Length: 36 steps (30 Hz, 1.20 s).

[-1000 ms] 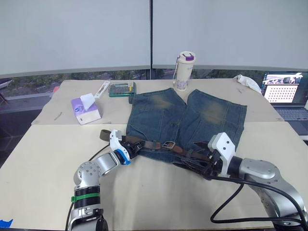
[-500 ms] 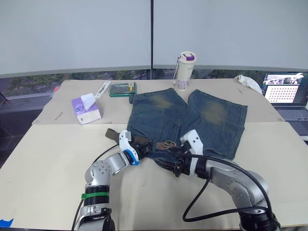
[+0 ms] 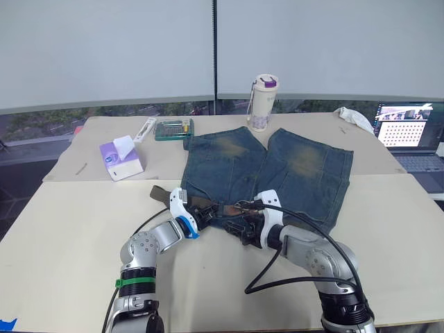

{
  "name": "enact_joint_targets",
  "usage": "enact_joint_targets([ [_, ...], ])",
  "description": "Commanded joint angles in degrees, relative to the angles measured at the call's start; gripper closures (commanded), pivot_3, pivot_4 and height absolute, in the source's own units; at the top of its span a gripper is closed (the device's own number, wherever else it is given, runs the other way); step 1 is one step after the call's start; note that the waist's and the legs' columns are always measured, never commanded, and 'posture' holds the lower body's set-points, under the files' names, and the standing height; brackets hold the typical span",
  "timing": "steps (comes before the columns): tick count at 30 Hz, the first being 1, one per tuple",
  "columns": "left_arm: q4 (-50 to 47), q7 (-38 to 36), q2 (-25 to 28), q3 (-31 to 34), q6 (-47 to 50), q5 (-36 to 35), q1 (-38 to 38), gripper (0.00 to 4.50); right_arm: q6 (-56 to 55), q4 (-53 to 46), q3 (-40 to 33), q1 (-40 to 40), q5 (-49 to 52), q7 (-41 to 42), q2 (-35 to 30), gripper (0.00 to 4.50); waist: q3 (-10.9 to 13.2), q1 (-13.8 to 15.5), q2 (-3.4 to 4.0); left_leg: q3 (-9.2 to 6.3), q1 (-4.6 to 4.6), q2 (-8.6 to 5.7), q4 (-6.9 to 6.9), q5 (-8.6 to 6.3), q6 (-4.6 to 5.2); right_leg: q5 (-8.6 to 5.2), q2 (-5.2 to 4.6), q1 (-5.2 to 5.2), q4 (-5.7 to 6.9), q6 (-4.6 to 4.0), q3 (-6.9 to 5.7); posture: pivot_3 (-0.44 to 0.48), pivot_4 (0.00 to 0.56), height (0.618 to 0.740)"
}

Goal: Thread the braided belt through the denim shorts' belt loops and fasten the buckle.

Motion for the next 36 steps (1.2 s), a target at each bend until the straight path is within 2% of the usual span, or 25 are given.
enact_joint_targets([
  [1, -0.02, -0.68, 0.59, 0.05, -0.44, 0.80, 0.08, 4.50, -1.29, -0.78, -3.04, -1.17, 0.89, -1.43, 1.41, 0.03, 0.00, -0.03, 0.00, 0.00, 0.00, 0.00, 0.00, 0.00, 0.00, 0.00, 0.00, 0.00, 0.00, 0.00, 0.00, 0.000, 0.150, 0.740],
  [4, -0.05, -0.85, 0.70, 0.12, -0.44, 1.01, 0.19, 4.50, -0.99, -1.10, -3.57, -1.11, 1.51, -0.99, 1.28, 0.03, 0.00, -0.03, 0.01, 0.00, 0.00, 0.00, -0.05, 0.00, 0.00, 0.00, 0.01, -0.03, 0.00, 0.00, 0.00, 0.000, 0.150, 0.740],
  [8, 0.08, -1.10, 0.90, 0.00, -0.47, 1.39, 0.36, 4.50, -0.32, -4.17, -1.35, -1.39, 5.67, 5.52, -1.65, 0.03, 0.00, -0.09, 0.01, 0.01, 0.00, -0.04, -0.05, 0.00, 0.01, 0.00, 0.00, -0.03, -0.02, 0.00, 0.00, 0.000, 0.150, 0.740],
  [21, -0.17, -1.38, 0.99, 0.17, -0.40, 1.96, 0.62, 4.50, -3.56, 2.24, -0.11, -1.21, -0.76, -0.09, -2.23, 0.03, -0.02, -0.16, 0.04, 0.00, 0.06, -0.01, -0.24, 0.01, 0.00, 0.00, 0.01, -0.07, -0.01, 0.00, 0.02, 0.000, 0.150, 0.740],
  [36, -0.77, -2.10, 0.58, -0.32, -0.16, 2.61, 1.26, 4.50, -3.53, 8.17, -2.49, -3.98, -0.74, -5.54, 4.55, 0.03, -0.28, -0.74, 0.07, 0.00, 0.10, 0.04, -0.28, 0.00, 0.02, 0.00, 0.04, -0.06, 0.00, 0.00, 0.02, 0.000, 0.150, 0.740],
])
